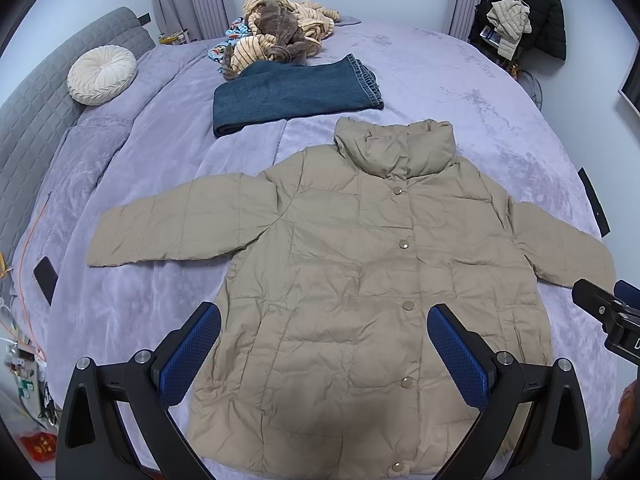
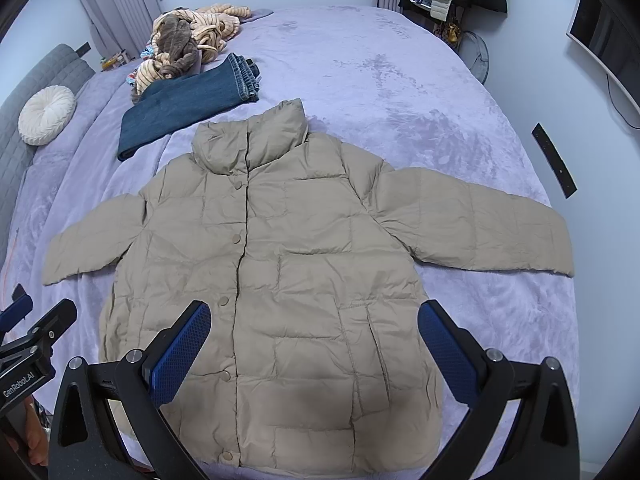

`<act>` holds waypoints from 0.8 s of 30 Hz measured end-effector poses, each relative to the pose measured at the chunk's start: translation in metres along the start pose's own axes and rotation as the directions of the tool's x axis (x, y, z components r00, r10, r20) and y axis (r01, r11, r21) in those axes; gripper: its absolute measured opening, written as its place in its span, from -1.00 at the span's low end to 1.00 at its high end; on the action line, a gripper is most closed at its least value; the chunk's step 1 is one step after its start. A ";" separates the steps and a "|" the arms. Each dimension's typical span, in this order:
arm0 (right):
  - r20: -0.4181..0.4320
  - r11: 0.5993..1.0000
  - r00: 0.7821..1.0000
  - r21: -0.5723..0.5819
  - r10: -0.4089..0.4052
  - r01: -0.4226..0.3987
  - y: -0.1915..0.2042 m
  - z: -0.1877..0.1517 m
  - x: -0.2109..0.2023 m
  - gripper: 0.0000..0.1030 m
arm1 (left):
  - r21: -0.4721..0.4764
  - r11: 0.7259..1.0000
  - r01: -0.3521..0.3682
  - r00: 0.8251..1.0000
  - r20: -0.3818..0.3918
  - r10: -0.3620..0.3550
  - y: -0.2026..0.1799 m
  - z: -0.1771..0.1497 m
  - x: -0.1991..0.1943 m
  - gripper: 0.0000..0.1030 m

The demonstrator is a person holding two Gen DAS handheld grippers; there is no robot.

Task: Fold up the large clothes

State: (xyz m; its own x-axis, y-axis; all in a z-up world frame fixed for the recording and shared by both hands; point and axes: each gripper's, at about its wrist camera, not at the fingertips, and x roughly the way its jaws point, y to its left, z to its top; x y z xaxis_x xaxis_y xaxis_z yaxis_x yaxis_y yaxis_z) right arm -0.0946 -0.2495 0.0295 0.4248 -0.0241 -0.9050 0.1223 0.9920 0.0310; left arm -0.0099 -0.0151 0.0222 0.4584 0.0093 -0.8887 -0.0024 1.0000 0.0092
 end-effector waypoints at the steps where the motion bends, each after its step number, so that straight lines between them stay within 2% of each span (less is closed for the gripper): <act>1: 0.000 1.000 1.000 0.000 -0.001 0.001 0.000 0.000 0.000 1.00 | 0.001 1.000 0.000 1.000 0.000 0.000 0.000 -0.001 0.000 1.00; 18: -0.002 1.000 1.000 0.001 0.000 0.000 0.000 0.001 0.000 1.00 | -0.002 1.000 0.000 1.000 -0.002 0.000 0.003 -0.010 0.003 1.00; 19: -0.001 1.000 1.000 0.000 -0.002 0.002 0.000 0.001 0.000 1.00 | -0.002 1.000 -0.001 1.000 -0.004 0.001 0.000 0.000 0.001 1.00; 24: -0.002 1.000 1.000 0.000 -0.001 0.001 0.000 0.001 0.000 1.00 | -0.002 1.000 0.000 1.000 -0.004 0.000 0.000 -0.002 0.002 1.00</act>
State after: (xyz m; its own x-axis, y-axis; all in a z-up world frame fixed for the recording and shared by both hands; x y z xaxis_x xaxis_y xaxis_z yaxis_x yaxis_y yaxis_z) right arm -0.0937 -0.2499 0.0303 0.4233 -0.0247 -0.9056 0.1223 0.9920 0.0302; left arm -0.0109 -0.0148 0.0198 0.4549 0.0098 -0.8905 -0.0044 1.0000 0.0087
